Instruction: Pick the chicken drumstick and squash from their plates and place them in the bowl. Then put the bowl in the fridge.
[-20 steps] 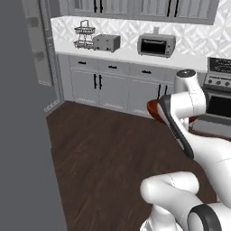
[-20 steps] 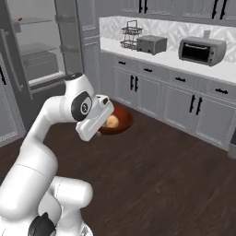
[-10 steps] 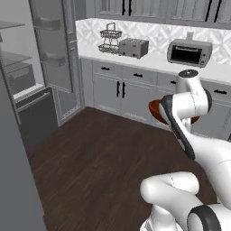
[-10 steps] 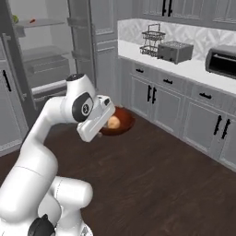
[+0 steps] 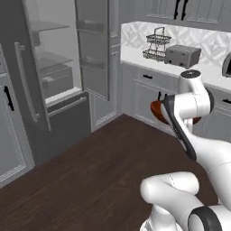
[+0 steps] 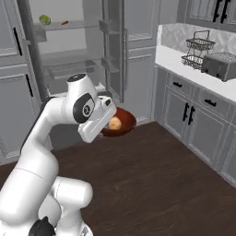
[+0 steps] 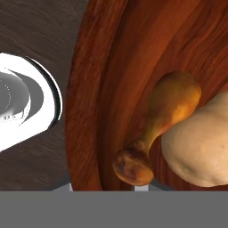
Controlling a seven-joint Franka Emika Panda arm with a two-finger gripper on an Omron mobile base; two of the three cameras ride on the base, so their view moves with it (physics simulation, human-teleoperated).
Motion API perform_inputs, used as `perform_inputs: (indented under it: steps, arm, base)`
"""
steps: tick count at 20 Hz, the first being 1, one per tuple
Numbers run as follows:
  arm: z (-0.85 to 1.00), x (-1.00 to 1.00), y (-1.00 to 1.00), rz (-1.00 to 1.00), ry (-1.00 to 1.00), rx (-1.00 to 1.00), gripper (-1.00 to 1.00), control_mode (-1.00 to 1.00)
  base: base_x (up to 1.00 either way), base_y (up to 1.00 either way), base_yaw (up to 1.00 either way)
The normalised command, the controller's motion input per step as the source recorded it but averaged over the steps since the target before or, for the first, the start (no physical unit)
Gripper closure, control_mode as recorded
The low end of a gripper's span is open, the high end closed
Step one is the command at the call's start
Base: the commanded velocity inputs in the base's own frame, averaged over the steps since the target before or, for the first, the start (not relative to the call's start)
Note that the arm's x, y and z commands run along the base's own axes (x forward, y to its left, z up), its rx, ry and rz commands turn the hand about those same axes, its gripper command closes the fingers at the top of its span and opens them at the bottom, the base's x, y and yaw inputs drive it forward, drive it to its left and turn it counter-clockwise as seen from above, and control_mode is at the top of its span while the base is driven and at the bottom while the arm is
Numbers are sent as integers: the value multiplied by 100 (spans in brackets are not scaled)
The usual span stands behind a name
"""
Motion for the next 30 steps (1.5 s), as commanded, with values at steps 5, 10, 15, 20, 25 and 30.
perform_inputs:
  steps: [5,10,15,20,25,30]
  arm:
    - [0,0,0,0,0,0,100,100]
    - [0,0,0,0,0,0,100,100]
    - [0,0,0,0,0,0,100,100]
    - [0,0,0,0,0,0,100,100]
    - [0,0,0,0,0,0,100,100]
    - [0,0,0,0,0,0,100,100]
  base:
    - [100,0,42]
    - [100,-2,40]
    - [100,-30,34]
    - [100,-72,27]
    - [72,-50,52]
    - [45,-14,52]
